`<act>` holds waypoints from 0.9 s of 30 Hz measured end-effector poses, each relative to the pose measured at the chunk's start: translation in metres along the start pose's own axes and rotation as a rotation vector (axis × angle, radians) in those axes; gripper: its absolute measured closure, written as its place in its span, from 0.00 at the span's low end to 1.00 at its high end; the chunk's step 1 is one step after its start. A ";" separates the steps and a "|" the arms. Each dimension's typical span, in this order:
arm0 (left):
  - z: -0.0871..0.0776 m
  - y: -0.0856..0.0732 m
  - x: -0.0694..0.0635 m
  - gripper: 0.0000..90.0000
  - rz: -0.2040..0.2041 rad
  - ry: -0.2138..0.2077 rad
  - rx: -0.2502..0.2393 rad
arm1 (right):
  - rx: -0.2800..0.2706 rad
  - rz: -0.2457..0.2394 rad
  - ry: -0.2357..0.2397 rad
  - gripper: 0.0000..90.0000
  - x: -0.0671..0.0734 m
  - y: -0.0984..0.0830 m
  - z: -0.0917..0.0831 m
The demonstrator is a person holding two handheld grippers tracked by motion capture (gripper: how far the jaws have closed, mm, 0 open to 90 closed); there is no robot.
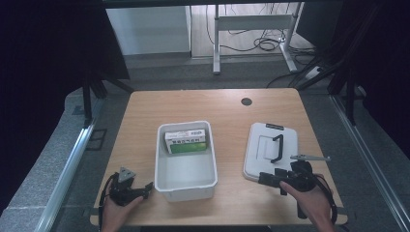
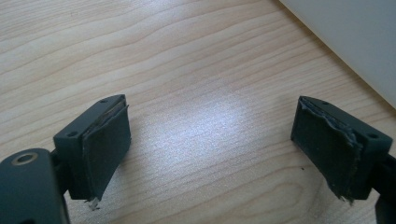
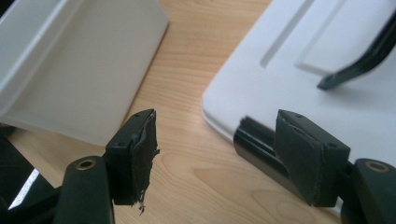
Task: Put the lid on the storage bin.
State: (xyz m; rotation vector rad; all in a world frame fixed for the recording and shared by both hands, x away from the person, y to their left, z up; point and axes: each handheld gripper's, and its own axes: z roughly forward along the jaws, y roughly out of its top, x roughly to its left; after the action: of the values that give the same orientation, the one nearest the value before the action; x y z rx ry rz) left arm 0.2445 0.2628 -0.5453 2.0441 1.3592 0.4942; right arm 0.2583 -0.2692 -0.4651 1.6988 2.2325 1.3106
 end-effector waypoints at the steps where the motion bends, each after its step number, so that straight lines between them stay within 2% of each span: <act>1: 0.000 0.000 0.000 0.13 0.000 0.000 0.000 | 0.001 -0.001 -0.003 0.34 0.002 0.004 -0.001; 5: 0.000 0.000 0.000 0.13 0.001 0.000 0.000 | -0.015 -0.016 -0.014 0.34 0.007 0.018 -0.004; 13: 0.000 0.000 0.000 0.13 0.000 0.000 0.000 | -0.008 -0.036 -0.033 0.34 0.016 0.042 -0.004; 19: 0.000 0.000 0.000 0.13 0.000 0.000 0.000 | -0.010 -0.015 -0.031 0.34 0.014 0.055 -0.001; 24: 0.000 0.000 0.000 0.13 -0.002 0.002 -0.001 | -0.021 0.023 -0.010 0.34 0.011 0.068 0.000; 27: 0.000 0.000 0.000 0.13 -0.002 0.002 -0.001 | -0.028 0.039 -0.017 0.35 0.009 0.074 0.000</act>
State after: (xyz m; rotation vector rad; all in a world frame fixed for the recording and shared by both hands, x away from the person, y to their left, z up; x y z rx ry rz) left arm 0.2440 0.2626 -0.5453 2.0416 1.3623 0.4964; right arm 0.3121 -0.2587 -0.4139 1.7455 2.1727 1.3230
